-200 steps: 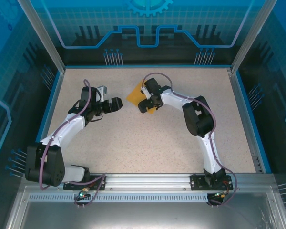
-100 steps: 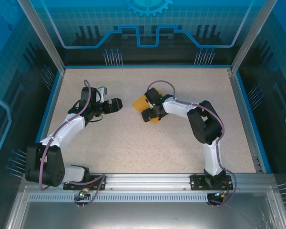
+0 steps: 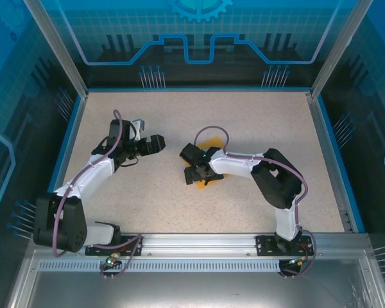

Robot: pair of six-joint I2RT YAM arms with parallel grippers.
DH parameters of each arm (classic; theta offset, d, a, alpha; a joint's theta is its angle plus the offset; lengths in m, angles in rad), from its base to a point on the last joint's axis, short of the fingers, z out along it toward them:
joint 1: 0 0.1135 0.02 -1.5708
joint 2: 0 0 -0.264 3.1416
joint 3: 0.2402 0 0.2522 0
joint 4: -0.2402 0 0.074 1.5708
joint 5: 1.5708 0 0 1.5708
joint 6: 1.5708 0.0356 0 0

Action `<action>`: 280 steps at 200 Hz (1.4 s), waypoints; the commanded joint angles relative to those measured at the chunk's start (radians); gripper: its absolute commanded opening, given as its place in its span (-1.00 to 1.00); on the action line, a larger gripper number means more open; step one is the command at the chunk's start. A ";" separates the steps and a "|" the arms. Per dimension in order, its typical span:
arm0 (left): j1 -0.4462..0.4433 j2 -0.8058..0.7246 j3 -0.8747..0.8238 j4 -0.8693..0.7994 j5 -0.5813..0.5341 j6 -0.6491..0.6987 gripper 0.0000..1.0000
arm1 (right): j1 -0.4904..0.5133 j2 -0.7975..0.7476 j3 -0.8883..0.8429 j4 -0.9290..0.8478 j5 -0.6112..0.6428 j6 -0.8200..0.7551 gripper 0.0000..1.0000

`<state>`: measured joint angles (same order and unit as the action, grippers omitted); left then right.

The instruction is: Fold a paper plane with a square sheet of paper (pick it up from the middle)

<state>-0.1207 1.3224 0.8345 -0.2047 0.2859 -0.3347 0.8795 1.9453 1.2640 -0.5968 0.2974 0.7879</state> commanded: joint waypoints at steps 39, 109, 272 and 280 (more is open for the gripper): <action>0.005 -0.047 -0.023 -0.011 0.030 -0.006 0.98 | 0.063 -0.171 0.017 -0.153 -0.007 0.064 0.98; 0.004 -0.122 -0.058 -0.062 0.043 -0.032 0.97 | -0.070 -0.148 0.025 -0.097 -0.055 -0.394 0.98; 0.005 -0.262 -0.163 -0.154 0.147 -0.164 0.97 | -0.175 0.032 0.079 -0.025 -0.069 -0.409 0.98; 0.005 -0.262 -0.161 -0.151 0.152 -0.166 0.97 | -0.177 0.040 0.077 -0.022 -0.067 -0.409 0.99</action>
<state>-0.1207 1.0630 0.6838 -0.3614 0.3958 -0.4740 0.7143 1.9503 1.3209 -0.6235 0.2348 0.3977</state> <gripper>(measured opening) 0.987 0.992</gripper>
